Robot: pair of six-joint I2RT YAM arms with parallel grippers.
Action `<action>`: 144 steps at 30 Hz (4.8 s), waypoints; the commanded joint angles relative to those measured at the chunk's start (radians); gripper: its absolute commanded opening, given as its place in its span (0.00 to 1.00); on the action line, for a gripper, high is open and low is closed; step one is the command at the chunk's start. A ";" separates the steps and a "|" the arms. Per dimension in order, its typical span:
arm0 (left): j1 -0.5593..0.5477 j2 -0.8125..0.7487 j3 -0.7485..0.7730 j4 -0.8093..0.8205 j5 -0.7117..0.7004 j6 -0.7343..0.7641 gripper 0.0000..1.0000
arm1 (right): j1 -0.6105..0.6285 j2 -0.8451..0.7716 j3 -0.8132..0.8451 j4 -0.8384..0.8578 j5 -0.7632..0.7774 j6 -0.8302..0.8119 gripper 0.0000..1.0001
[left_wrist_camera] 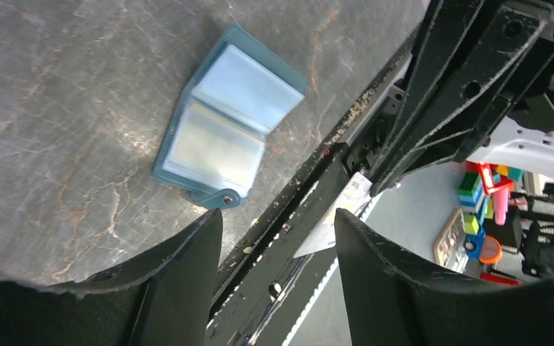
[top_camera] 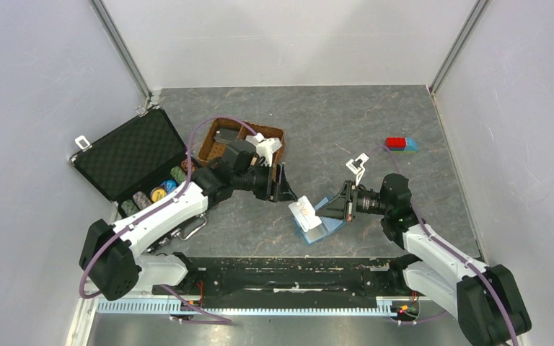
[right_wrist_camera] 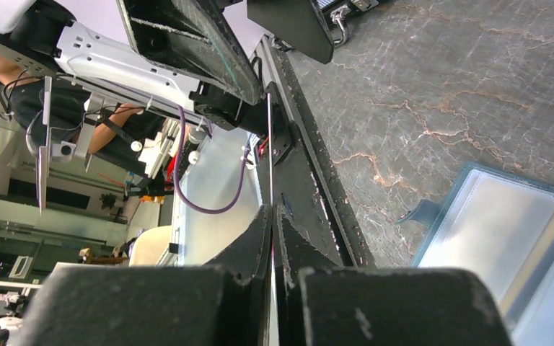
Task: Take the credit cards out of the card holder
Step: Place the credit card in the storage box.
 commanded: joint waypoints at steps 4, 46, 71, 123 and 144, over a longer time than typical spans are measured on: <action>0.001 0.047 0.000 0.120 0.216 0.021 0.58 | 0.011 0.040 -0.006 0.146 -0.042 0.031 0.00; 0.426 0.009 0.177 0.007 -0.421 0.062 0.02 | 0.008 -0.080 0.191 -0.483 0.432 -0.319 0.98; 0.498 0.267 0.295 0.229 -0.355 0.131 0.02 | 0.010 -0.091 0.254 -0.540 0.429 -0.368 0.98; 0.532 0.727 0.539 0.238 -0.243 0.238 0.10 | 0.008 -0.008 0.297 -0.556 0.481 -0.402 0.98; 0.531 0.713 0.616 0.152 -0.285 0.230 0.25 | 0.009 -0.003 0.292 -0.546 0.468 -0.391 0.98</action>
